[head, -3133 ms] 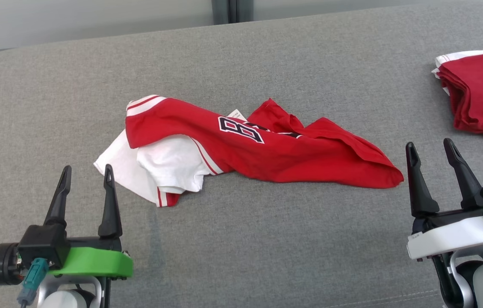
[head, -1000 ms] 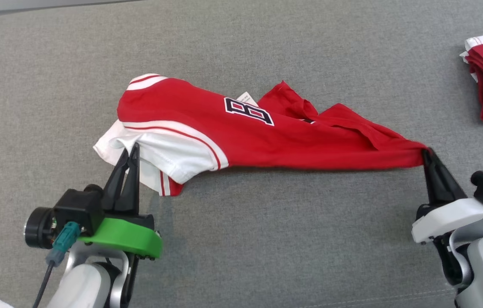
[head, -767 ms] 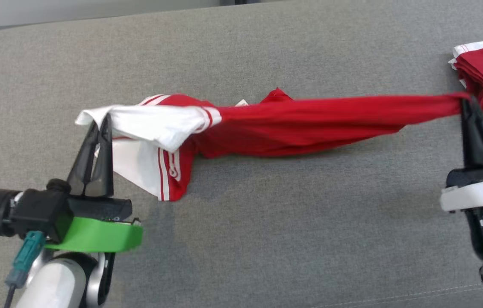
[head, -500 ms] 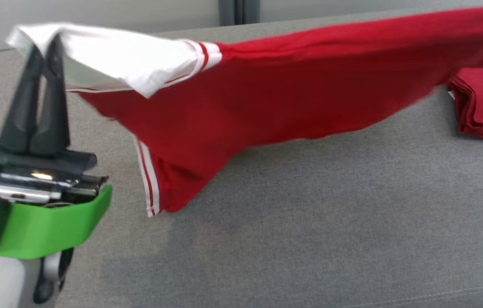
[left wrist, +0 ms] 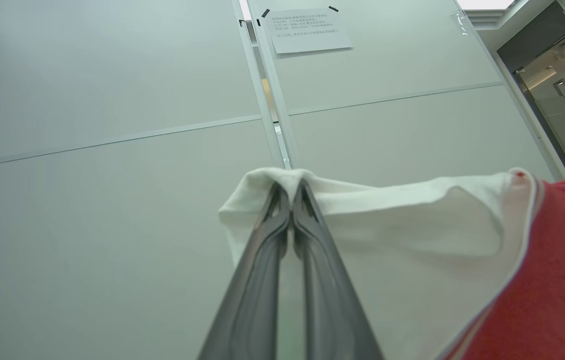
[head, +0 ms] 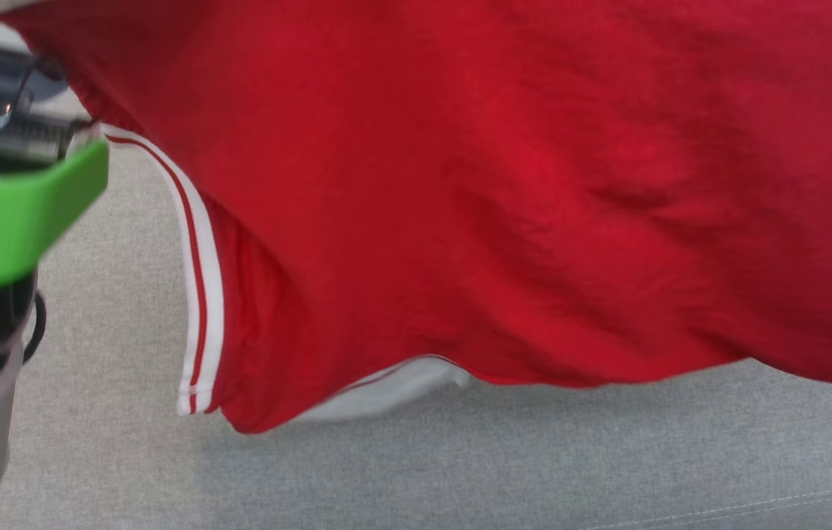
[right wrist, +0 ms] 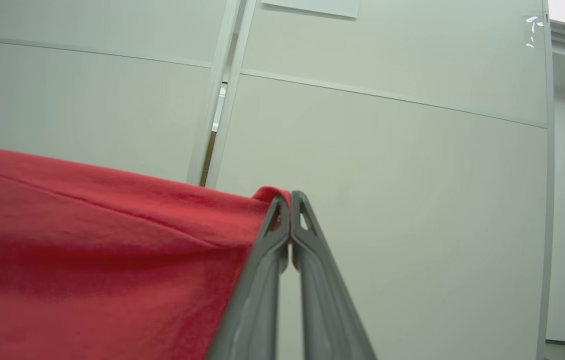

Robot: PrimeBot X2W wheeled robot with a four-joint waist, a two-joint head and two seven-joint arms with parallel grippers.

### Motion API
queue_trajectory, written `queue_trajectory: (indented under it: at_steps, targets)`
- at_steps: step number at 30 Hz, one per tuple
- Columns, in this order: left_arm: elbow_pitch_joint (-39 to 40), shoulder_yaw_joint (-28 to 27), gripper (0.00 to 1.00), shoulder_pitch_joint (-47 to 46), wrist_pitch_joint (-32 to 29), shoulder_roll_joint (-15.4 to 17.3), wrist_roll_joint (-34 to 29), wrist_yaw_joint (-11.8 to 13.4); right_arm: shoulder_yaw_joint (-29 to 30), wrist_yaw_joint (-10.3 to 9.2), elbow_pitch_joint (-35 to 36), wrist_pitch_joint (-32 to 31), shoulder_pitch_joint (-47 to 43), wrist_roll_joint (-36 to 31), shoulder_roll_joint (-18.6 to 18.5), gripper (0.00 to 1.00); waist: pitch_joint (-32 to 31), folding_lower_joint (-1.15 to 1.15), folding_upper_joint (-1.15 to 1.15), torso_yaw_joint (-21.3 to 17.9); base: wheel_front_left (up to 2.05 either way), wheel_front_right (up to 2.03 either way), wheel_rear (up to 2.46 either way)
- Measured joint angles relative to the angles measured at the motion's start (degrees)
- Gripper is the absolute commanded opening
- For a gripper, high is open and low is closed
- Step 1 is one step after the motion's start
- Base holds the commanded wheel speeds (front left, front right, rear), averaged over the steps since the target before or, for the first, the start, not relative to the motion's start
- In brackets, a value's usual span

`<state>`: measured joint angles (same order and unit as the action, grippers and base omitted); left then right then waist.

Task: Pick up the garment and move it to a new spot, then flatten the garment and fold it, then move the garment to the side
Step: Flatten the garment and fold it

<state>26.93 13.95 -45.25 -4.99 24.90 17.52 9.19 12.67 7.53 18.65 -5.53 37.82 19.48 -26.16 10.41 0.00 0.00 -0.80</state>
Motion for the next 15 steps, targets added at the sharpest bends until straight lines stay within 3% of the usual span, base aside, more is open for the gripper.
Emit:
queue_trajectory:
  at_steps: [7, 15]
  targets:
    - [-19.8, 1.7, 0.00, -10.5, 2.4, -4.5, 3.9, -3.3, -5.2, 0.00, -13.0, 1.2, 8.6, 2.7, 0.3, 0.00, 3.2, 0.00, 0.00, 0.1, 0.00, 0.00, 0.00]
    - [-51.1, 0.2, 0.00, -26.0, 14.9, -9.7, 5.4, -6.3, -13.8, 0.00, -34.0, 7.6, 25.1, 3.4, 5.7, 0.00, 6.7, 0.00, 0.00, -0.8, 0.00, 0.00, 0.00]
